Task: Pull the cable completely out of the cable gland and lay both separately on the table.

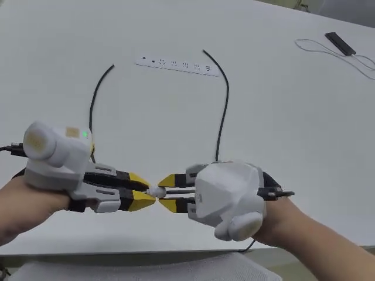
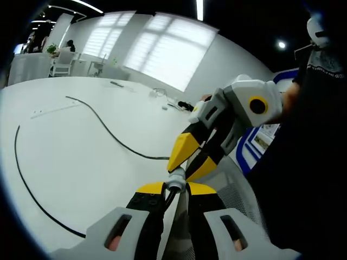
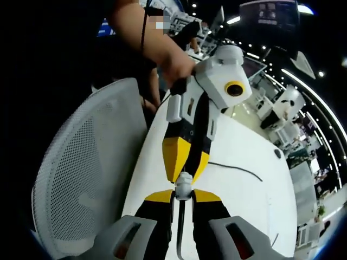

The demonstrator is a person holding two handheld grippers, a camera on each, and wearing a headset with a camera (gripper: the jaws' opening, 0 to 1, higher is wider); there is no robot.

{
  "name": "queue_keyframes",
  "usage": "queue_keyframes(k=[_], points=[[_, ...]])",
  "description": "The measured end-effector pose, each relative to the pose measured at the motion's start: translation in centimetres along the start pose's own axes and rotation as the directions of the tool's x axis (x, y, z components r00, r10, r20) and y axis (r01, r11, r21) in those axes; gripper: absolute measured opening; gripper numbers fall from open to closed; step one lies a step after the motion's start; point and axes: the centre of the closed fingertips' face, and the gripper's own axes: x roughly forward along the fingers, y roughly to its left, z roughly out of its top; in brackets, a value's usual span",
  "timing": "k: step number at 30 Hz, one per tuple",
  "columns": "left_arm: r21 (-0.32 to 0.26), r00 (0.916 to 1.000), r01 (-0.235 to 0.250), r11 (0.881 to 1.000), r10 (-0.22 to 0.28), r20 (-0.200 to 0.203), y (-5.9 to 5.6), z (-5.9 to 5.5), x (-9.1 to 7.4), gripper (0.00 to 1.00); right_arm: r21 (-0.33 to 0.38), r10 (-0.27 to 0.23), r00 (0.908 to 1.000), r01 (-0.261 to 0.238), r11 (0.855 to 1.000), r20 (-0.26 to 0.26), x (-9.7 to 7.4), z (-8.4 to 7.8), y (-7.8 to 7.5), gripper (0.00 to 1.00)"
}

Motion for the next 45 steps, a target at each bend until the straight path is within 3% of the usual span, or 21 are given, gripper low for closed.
queue_keyframes(k=[6, 9, 15, 17, 21, 24, 26, 28, 29, 30, 31, 32, 34, 36, 38, 40, 41, 43, 45], points=[[0.015, 1.0000, -0.001, 1.000, 0.001, -0.008, -0.1, -0.1, 0.0, 0.15, 0.020, 0.011, 0.9999, -0.011, 1.000, 0.002, 0.0, 0.0, -0.1, 0.08], [0.025, 1.0000, 0.000, 1.000, 0.001, -0.006, -0.1, 0.1, -0.1, 0.15, 0.098, 0.015, 0.9998, -0.017, 0.995, 0.014, -0.1, 0.1, -0.3, 0.08], [0.088, 0.9999, -0.009, 0.996, 0.009, 0.009, -0.3, 0.6, 0.0, 0.15, 0.148, -0.001, 0.9995, -0.004, 0.989, 0.031, -0.6, 0.0, -0.8, 0.09], [0.102, 0.9999, -0.010, 0.995, 0.009, 0.009, -0.5, 0.6, -0.1, 0.15, 0.189, 0.004, 0.9988, -0.013, 0.982, 0.050, -0.8, 0.2, -0.8, 0.10], [0.130, 0.9999, -0.015, 0.991, 0.015, -0.005, -0.5, 0.2, -0.2, 0.15, 0.317, 0.053, 0.9951, -0.077, 0.945, 0.084, -1.2, 0.0, -0.6, 0.18], [0.157, 0.9998, -0.019, 0.987, 0.020, -0.003, -0.6, 0.2, -0.3, 0.15, 0.421, 0.087, 0.9906, -0.124, 0.899, 0.106, -1.7, -0.4, -1.0, 0.16], [0.197, 0.9996, -0.026, 0.980, 0.027, -0.003, -0.6, 0.2, -0.3, 0.15, 0.461, 0.112, 0.9835, -0.166, 0.872, 0.142, -1.7, -0.2, -1.1, 0.21], [0.215, 0.9996, -0.027, 0.976, 0.028, 0.001, -0.7, 0.3, -0.3, 0.15, 0.551, 0.161, 0.9690, -0.239, 0.800, 0.187, -1.9, -0.1, -0.9, 0.25], [0.228, 0.9996, -0.028, 0.973, 0.028, 0.004, -0.7, 0.3, -0.3, 0.15, 0.598, 0.201, 0.9524, -0.301, 0.743, 0.229, -2.0, 0.2, -0.7, 0.26], [0.239, 0.9995, -0.030, 0.971, 0.030, 0.005, -0.7, 0.3, -0.3, 0.15, 0.593, 0.208, 0.9439, -0.324, 0.738, 0.256, -1.9, 0.3, -0.8, 0.26], [0.249, 0.9995, -0.031, 0.968, 0.030, 0.006, -0.7, 0.3, -0.3, 0.15, 0.615, 0.229, 0.9337, -0.354, 0.704, 0.275, -1.9, 0.2, -0.6, 0.25], [0.258, 0.9995, -0.032, 0.966, 0.031, 0.006, -0.7, 0.4, -0.3, 0.15, 0.630, 0.247, 0.9282, -0.370, 0.683, 0.278, -1.8, 0.0, -0.5, 0.26], [0.270, 0.9995, -0.031, 0.962, 0.031, 0.005, -0.7, 0.4, -0.3, 0.15, 0.635, 0.251, 0.9210, -0.387, 0.668, 0.298, -1.5, -0.1, -0.7, 0.23], [0.281, 0.9995, -0.031, 0.959, 0.031, 0.004, -0.8, 0.3, -0.3, 0.15, 0.670, 0.236, 0.9088, -0.414, 0.617, 0.344, -1.3, 0.0, -1.2, 0.19], [0.293, 0.9995, -0.030, 0.956, 0.031, 0.003, -0.8, 0.3, -0.3, 0.15, 0.697, 0.229, 0.8856, -0.460, 0.549, 0.404, -1.4, 0.6, -1.4, 0.19], [0.299, 0.9995, -0.032, 0.954, 0.033, 0.002, -0.8, 0.3, -0.4, 0.15, 0.694, 0.226, 0.8831, -0.464, 0.551, 0.411, -1.2, 0.4, -1.5, 0.20], [0.303, 0.9994, -0.033, 0.952, 0.034, 0.003, -0.8, 0.3, -0.4, 0.15, 0.699, 0.241, 0.8699, -0.490, 0.520, 0.430, -1.1, 0.6, -1.2, 0.20], [0.302, 0.9994, -0.033, 0.953, 0.033, 0.004, -0.8, 0.3, -0.5, 0.15, 0.699, 0.254, 0.8618, -0.505, 0.506, 0.439, -1.0, 0.7, -0.9, 0.20], [0.304, 0.9994, -0.034, 0.952, 0.034, 0.005, -0.8, 0.3, -0.6, 0.15, 0.693, 0.257, 0.8653, -0.499, 0.520, 0.430, -0.7, 0.6, -0.8, 0.19]])
